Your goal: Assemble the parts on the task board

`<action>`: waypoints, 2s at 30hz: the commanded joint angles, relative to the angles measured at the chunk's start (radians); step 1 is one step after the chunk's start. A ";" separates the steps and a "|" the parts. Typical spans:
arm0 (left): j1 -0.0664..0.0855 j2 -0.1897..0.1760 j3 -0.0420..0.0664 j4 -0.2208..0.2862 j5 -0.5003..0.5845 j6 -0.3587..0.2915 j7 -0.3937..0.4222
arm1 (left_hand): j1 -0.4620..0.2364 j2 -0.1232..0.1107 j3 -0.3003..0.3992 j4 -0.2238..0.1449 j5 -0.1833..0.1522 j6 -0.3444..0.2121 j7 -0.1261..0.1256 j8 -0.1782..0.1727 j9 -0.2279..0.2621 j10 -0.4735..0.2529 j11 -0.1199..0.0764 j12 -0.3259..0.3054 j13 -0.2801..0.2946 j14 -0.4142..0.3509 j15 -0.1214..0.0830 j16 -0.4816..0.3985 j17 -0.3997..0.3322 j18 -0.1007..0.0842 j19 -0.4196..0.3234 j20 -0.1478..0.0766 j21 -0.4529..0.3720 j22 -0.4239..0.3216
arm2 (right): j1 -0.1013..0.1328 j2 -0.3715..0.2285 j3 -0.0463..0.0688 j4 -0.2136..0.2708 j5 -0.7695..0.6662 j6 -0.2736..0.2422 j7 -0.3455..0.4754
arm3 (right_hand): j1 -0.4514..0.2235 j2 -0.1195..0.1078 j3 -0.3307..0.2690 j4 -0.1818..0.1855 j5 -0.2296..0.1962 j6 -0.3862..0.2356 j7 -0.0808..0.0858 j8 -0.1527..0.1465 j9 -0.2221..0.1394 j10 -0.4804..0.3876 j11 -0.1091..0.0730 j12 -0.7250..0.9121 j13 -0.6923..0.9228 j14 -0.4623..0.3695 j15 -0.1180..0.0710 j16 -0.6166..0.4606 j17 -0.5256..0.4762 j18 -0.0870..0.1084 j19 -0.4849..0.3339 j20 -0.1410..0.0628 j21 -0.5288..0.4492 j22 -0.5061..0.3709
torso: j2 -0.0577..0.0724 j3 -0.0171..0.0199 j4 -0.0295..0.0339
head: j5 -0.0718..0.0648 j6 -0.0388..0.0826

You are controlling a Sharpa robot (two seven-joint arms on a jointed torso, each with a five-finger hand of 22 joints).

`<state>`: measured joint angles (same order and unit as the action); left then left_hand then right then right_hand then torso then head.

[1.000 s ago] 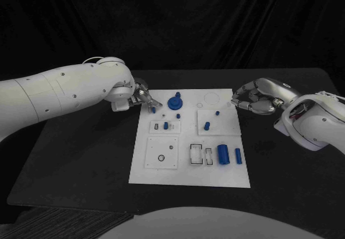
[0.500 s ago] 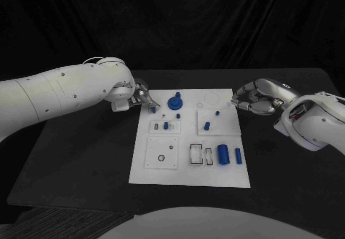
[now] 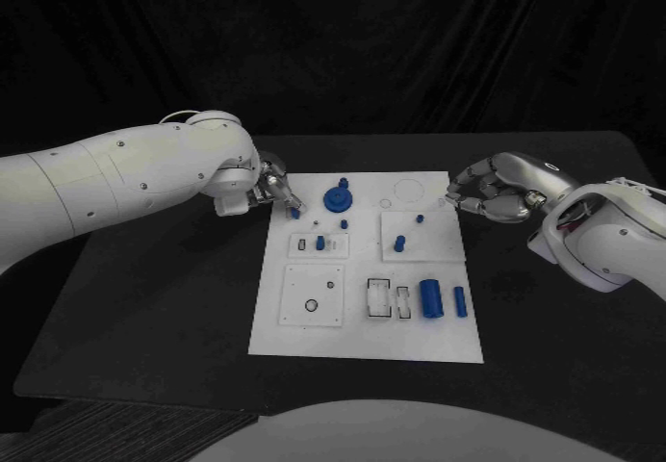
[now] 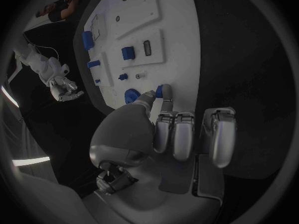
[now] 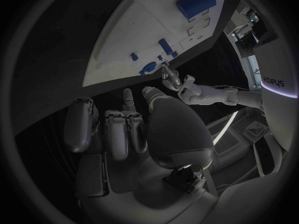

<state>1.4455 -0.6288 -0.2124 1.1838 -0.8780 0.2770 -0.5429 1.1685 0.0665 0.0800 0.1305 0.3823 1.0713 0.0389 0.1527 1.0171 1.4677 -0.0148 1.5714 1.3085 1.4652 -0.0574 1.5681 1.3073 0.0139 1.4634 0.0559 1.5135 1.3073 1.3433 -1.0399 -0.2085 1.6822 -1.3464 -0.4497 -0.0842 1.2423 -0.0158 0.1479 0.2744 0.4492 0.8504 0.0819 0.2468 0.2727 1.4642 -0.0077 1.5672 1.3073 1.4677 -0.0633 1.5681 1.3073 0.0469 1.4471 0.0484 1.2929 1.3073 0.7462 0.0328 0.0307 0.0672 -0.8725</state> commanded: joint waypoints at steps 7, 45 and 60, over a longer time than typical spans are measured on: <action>-0.002 0.000 0.001 0.001 0.003 0.013 0.016 | 0.009 -0.031 0.111 -0.032 0.025 -0.010 -0.001 -0.006 0.000 0.103 -0.008 -0.001 0.262 0.106 -0.008 0.003 0.263 0.003 0.064 -0.008 -0.006 0.241 | -0.003 0.002 0.001 -0.002 -0.002 0.003 -0.012 | 0.014 0.000 0.006 -0.001 0.009 -0.002 0.005 -0.004 -0.002 0.107 0.001 0.004 0.263 0.103 -0.001 0.003 0.263 0.017 -0.008 -0.001 -0.007 0.177 | 0.000 -0.0002 -0.0006 | 0.003 0.000; 0.015 -0.135 0.001 0.187 0.003 -0.025 -0.001 | -0.087 -0.131 0.450 -0.159 0.072 -0.005 0.000 0.023 0.050 0.103 -0.009 -0.001 0.262 0.106 -0.010 0.003 0.263 0.003 0.066 -0.010 -0.003 0.242 | -0.003 -0.005 0.001 -0.001 -0.002 0.011 -0.019 | 0.027 -0.001 0.013 -0.007 0.023 -0.001 0.005 -0.004 -0.002 0.107 0.001 0.004 0.263 0.103 -0.001 0.003 0.263 0.023 -0.020 -0.001 -0.036 0.169 | 0.000 -0.0006 0.0001 | 0.007 0.000; 0.020 -0.172 0.001 0.294 0.004 -0.014 -0.011 | -0.095 -0.127 0.460 -0.159 0.065 -0.004 0.000 0.024 0.051 0.103 -0.010 -0.001 0.262 0.106 -0.011 0.003 0.263 0.003 0.066 -0.010 -0.003 0.241 | -0.004 -0.006 0.001 -0.001 -0.002 0.011 -0.019 | 0.029 -0.002 0.015 -0.008 0.025 -0.002 0.005 -0.005 -0.003 0.105 0.001 0.002 0.262 0.103 -0.001 0.003 0.263 0.025 -0.024 -0.001 -0.046 0.166 | -0.001 0.0013 0.0013 | 0.012 0.000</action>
<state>1.4637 -0.8015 -0.2124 1.4735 -0.8781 0.2516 -0.5543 1.0824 -0.0613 0.4752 0.0316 0.4540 1.0632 0.0416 0.1706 1.0675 1.4648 -0.0176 1.5714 1.3085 1.4687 -0.0607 1.5681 1.3079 0.0139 1.4671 0.0521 1.5135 1.3073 1.3421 -1.0458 -0.2085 1.6796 -1.3463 -0.4432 -0.0866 1.2594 -0.0171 0.1563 0.2660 0.4678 0.8504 0.0819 0.2468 0.2712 1.4642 -0.0077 1.5672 1.3073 1.4677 -0.0633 1.5681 1.3073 0.0628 1.4294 0.0449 1.2534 1.3077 0.7456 0.0336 0.0313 0.0795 -0.8725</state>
